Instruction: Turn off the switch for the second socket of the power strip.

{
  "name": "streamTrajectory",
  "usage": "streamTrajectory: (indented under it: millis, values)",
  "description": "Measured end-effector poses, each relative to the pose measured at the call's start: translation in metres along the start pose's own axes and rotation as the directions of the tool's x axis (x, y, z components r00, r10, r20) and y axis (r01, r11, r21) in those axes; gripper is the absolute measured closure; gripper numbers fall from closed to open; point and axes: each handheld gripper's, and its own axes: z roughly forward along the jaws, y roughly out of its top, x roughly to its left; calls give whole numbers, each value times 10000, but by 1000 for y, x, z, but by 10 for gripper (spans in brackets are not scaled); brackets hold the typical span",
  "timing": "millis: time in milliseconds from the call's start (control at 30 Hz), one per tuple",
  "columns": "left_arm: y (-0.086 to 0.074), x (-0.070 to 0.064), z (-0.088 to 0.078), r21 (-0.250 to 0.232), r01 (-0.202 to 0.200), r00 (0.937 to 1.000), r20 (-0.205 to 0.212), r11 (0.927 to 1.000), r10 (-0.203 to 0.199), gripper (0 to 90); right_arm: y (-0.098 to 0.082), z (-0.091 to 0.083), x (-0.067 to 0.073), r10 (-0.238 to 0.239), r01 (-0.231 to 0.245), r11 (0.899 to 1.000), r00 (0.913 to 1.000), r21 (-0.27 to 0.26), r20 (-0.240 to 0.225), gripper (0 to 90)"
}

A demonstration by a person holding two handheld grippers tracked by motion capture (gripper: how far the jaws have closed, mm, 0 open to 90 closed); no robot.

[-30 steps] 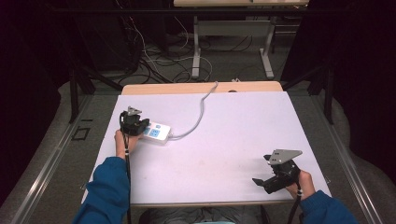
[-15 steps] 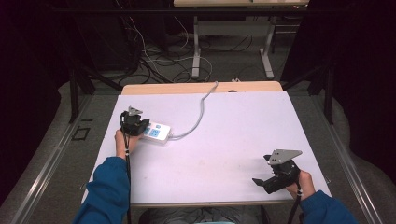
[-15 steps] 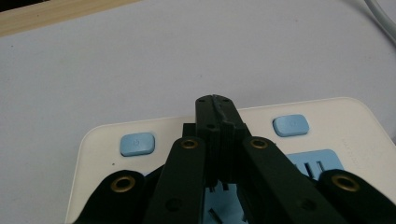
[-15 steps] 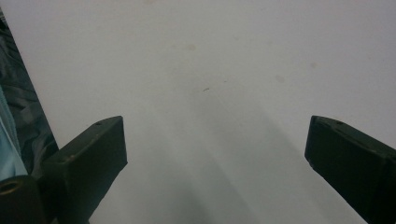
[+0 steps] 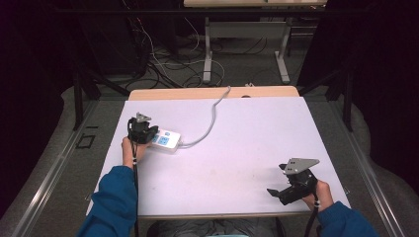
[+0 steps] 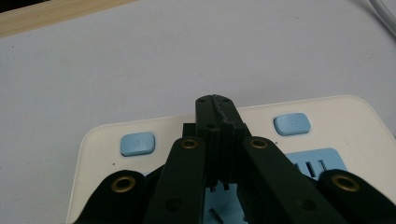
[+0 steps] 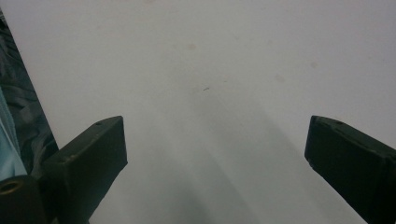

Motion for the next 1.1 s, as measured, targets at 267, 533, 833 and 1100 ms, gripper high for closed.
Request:
streamTrajectory:
  millis: [267,533,833,1100]
  values:
    - [-1,1,1,-165,72,10000,31,9998,-72,900,0,0,0,-5,5,10000,10000,38,-35,52]
    - [-1,1,1,-127,107,9999,38,9999,-106,900,0,0,0,1,-1,10000,10000,-1,8,52]
    - [0,-1,0,-49,54,10000,-68,10000,-55,900,0,0,-1,-87,87,10000,10000,5,-14,53]
    - [0,-2,0,-93,-49,9999,-157,9999,47,900,0,0,-1,-125,125,9999,9999,8,-32,53]
